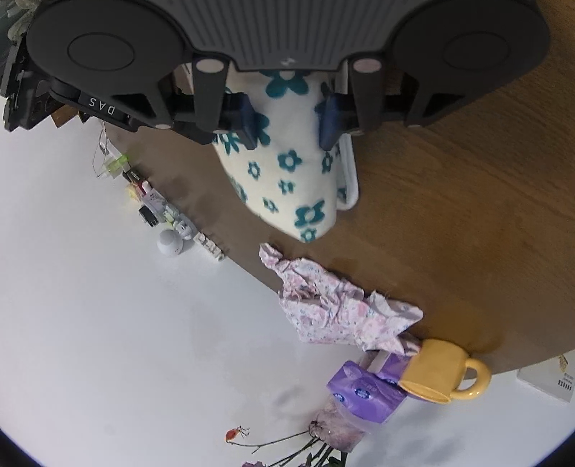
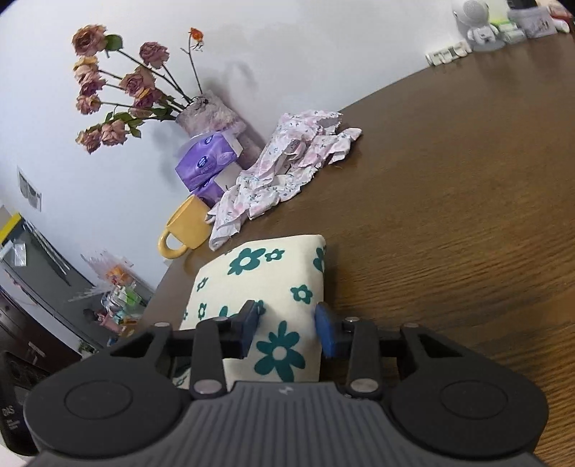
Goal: Fold clothes
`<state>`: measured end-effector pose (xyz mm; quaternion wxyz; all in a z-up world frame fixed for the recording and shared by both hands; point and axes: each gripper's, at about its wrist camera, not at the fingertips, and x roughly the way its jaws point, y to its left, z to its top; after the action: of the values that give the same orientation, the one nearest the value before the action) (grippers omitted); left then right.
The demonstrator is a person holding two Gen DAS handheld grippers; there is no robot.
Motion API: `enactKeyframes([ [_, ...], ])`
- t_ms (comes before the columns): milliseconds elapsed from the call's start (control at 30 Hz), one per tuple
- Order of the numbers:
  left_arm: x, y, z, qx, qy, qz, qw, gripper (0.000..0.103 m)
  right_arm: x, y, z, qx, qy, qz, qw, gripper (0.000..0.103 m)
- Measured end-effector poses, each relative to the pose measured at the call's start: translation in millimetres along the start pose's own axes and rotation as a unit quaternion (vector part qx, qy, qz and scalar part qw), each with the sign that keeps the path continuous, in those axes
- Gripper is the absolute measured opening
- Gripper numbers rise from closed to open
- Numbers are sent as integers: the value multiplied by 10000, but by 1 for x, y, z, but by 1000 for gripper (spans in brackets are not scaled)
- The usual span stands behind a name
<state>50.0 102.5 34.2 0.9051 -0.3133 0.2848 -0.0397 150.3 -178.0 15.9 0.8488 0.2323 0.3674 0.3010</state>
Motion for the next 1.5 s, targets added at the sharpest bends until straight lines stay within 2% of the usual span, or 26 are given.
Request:
enactKeyframes([
  [33, 2, 0, 5, -30, -23, 32, 10000, 61, 0, -1, 3, 40, -42, -6, 10000, 37],
  [100, 8, -2, 17, -97, -75, 98, 9999, 64, 3, -5, 12, 142, -100, -70, 9998, 49],
  [233, 29, -5, 36, -174, 87, 246, 9995, 66, 19, -9, 30, 374, 32, -134, 9992, 49],
  [267, 35, -5, 39, -217, 169, 290, 9992, 64, 25, -8, 32, 382, 96, -140, 9991, 49],
  [300, 41, -3, 40, -245, 247, 293, 9990, 56, 30, -8, 33, 419, 153, -176, 9988, 49],
  [333, 46, -2, 39, -258, 310, 253, 9989, 41, 34, -9, 32, 467, 198, -174, 9986, 48],
  [367, 49, 0, 38, -276, 355, 236, 9987, 36, 37, -9, 31, 489, 229, -115, 9985, 45],
  [400, 51, 2, 37, -294, 360, 232, 9987, 37, 39, -9, 29, 496, 239, -53, 9985, 32],
  [467, 50, 6, 36, -372, 341, 176, 9986, 37, 40, -7, 26, 407, 223, -64, 9989, 31],
  [500, 49, 9, 37, -475, 327, 131, 9983, 40, 39, -6, 26, 339, 210, -79, 9992, 32],
  [533, 48, 10, 39, -546, 307, 127, 9980, 51, 40, -5, 26, 290, 209, -83, 9993, 34],
  [600, 49, 13, 44, -616, 193, 233, 9976, 63, 39, -4, 29, 258, 121, -148, 9995, 45],
  [667, 53, 16, 46, -594, 168, 309, 9976, 59, 39, -2, 30, 213, 70, -145, 9996, 46],
  [700, 57, 17, 46, -583, 238, 288, 9976, 45, 41, -1, 31, 205, 108, -139, 9996, 45],
  [733, 60, 19, 45, -603, 299, 264, 9974, 41, 43, 0, 29, 154, 127, -164, 9997, 44],
  [767, 60, 21, 44, -675, 344, 237, 9968, 41, 44, 2, 28, 93, 139, -197, 9997, 42],
  [800, 61, 23, 43, -747, 390, 211, 9962, 45, 45, 4, 26, 31, 151, -231, 9996, 42],
  [833, 59, 23, 43, -755, 409, 178, 9961, 54, 45, 5, 25, -13, 140, -253, 9996, 42],
  [900, 48, 15, 43, -567, 363, 97, 9977, 63, 36, 5, 25, -14, 93, -228, 9997, 44],
  [1033, 33, 0, 42, -206, 362, -30, 9991, 68, 15, 8, 20, -103, 93, -160, 9998, 46],
  [1167, 40, -1, 31, -231, 531, 194, 9981, 64, 15, 14, 11, -207, 241, -213, 9993, 46],
  [1200, 43, 2, 27, -327, 564, 221, 9976, 56, 15, 16, 9, -254, 213, -251, 9991, 46],
  [1333, 43, 8, 18, -507, 493, 179, 9973, 48, 17, 23, -1, -481, 50, -402, 9980, 43],
  [1500, 38, 9, 14, -493, 332, 131, 9981, 48, 15, 29, -10, -662, -147, -553, 9962, 39],
])
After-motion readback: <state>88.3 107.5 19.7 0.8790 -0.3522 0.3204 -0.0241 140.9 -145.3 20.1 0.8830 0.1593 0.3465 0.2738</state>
